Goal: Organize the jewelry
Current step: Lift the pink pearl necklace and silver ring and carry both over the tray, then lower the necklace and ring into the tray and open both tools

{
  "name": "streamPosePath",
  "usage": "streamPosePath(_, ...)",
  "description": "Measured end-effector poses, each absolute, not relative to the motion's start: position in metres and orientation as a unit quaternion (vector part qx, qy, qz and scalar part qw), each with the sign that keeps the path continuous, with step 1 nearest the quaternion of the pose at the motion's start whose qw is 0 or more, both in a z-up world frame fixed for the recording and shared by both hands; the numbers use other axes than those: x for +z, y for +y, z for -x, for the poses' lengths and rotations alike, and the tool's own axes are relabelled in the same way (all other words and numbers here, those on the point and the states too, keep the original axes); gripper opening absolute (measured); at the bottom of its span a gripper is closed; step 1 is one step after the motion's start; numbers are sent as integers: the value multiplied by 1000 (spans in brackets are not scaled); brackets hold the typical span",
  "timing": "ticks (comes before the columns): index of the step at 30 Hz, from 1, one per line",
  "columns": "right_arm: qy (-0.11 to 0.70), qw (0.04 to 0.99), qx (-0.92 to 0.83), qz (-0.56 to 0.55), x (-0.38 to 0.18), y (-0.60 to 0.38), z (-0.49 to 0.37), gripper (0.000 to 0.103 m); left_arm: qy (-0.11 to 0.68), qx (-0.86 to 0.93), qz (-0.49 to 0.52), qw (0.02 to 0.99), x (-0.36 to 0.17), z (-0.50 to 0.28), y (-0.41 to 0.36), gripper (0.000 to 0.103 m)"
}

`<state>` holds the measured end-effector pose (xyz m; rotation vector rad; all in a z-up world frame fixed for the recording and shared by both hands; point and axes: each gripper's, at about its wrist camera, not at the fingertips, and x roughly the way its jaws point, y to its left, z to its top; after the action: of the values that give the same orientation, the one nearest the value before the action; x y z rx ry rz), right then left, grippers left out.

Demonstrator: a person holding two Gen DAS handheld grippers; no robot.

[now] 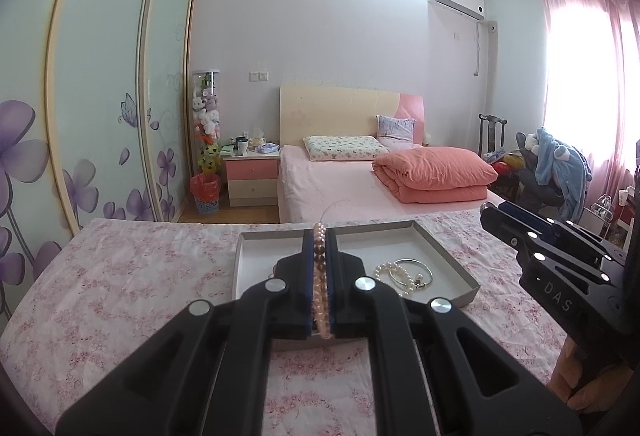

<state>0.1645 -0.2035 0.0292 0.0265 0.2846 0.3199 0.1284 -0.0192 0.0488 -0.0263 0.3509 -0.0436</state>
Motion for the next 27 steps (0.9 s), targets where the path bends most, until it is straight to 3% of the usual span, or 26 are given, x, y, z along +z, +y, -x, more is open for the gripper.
streamPosePath(13, 147, 977, 153, -19, 28, -202, -197, 23, 186, -22, 8, 982, 42, -164, -16, 6)
streamPosePath(27, 240, 954, 171, -49, -12, -189, -280, 23, 238, -34, 31, 970, 12, -248, -12, 6)
